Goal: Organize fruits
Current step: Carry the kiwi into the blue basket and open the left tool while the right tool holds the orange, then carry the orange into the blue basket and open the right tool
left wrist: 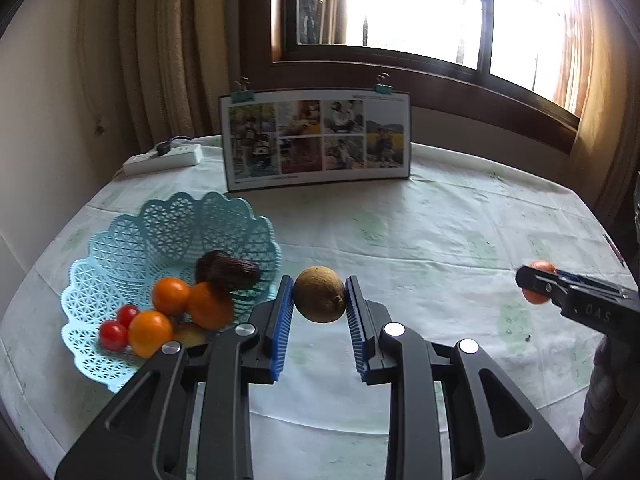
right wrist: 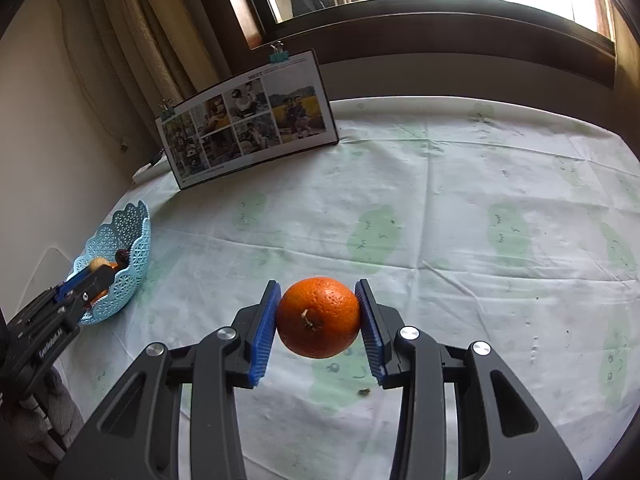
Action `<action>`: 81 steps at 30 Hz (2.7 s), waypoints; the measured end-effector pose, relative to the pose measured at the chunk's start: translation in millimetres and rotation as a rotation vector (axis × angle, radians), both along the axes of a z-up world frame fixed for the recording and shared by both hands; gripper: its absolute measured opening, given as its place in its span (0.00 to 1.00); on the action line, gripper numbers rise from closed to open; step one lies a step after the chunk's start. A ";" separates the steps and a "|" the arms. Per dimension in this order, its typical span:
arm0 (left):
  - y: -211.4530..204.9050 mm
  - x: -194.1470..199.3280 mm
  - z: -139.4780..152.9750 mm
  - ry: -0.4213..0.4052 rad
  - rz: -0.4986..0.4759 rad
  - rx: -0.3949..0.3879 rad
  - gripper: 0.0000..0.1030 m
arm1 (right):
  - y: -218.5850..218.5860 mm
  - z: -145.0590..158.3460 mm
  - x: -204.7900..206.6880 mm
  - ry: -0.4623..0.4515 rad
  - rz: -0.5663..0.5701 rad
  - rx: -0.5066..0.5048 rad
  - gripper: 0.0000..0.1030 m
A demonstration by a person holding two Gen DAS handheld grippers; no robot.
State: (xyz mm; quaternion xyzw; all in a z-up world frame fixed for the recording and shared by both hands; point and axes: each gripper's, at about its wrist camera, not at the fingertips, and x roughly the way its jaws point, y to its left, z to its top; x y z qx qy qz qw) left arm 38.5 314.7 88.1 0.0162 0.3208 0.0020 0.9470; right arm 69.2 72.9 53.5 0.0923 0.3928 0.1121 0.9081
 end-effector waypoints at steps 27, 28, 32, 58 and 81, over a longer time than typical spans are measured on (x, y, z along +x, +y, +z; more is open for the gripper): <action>120.0 33.5 -1.3 -0.018 0.212 -0.038 0.26 | 72.0 10.3 -0.9 -0.004 0.091 -0.049 0.38; 123.1 34.7 -2.0 -0.017 0.215 -0.041 0.26 | 74.4 10.7 -1.1 -0.005 0.094 -0.051 0.38; 131.1 37.4 -4.2 -0.010 0.224 -0.053 0.26 | 82.8 12.0 0.2 -0.006 0.104 -0.056 0.38; 164.7 25.4 -17.6 -0.070 0.347 -0.066 0.62 | 171.5 26.4 25.9 -0.045 0.239 -0.091 0.38; 198.5 5.0 -9.9 -0.145 0.584 -0.040 0.80 | 278.4 17.6 83.8 0.019 0.389 -0.064 0.38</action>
